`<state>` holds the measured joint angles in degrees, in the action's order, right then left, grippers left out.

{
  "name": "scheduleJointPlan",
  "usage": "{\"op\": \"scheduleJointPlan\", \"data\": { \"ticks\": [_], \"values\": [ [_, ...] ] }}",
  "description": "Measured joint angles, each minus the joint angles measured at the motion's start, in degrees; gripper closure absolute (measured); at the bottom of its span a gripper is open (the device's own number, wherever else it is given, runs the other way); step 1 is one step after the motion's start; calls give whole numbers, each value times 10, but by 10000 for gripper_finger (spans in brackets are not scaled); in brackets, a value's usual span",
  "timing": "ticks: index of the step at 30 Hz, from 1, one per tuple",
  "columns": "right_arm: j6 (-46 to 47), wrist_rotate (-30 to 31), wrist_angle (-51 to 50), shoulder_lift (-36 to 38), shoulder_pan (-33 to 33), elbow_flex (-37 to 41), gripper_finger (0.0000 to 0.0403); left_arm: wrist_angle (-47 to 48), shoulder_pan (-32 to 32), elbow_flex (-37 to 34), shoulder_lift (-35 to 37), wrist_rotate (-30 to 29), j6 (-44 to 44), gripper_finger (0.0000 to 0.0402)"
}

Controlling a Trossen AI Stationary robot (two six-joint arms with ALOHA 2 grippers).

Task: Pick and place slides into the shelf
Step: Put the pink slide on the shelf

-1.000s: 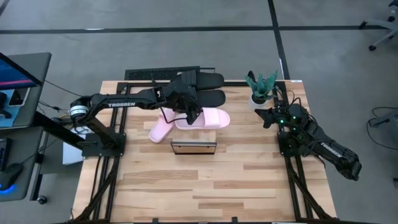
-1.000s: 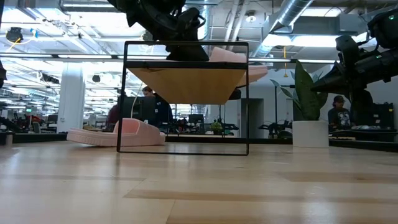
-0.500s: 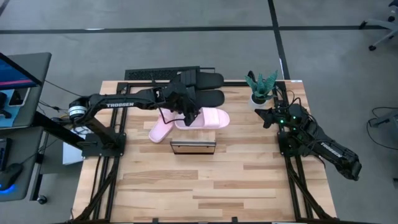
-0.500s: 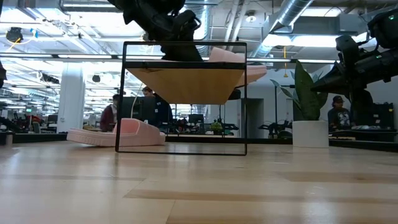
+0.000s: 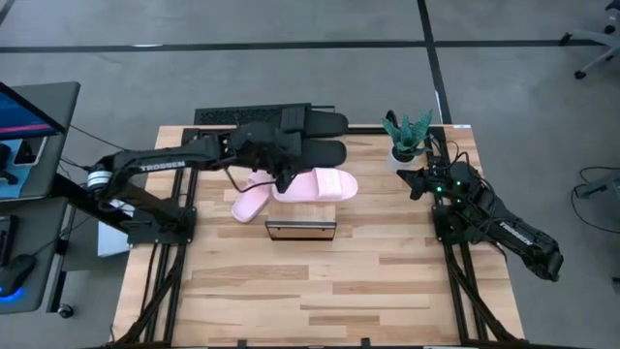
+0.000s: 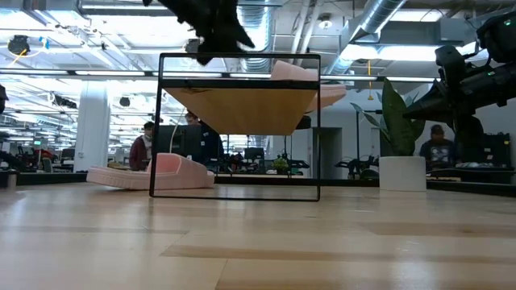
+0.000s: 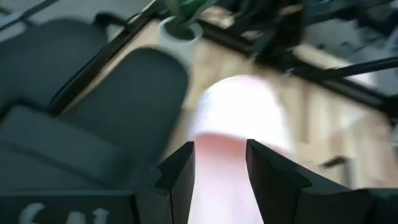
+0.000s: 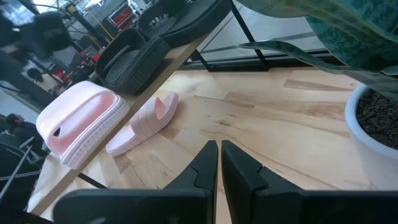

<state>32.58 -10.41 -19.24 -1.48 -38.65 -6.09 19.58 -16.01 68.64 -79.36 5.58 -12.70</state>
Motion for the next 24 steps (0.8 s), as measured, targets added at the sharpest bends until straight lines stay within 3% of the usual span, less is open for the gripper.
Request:
{"op": "scheduleJointPlan", "data": {
  "ticks": [14,24],
  "values": [
    [0,0,0,0,0,0,390,16,109,2,147,-72,-24,269],
    [0,0,0,0,0,0,390,270,174,1,223,-213,-144,269]
  ]
}}
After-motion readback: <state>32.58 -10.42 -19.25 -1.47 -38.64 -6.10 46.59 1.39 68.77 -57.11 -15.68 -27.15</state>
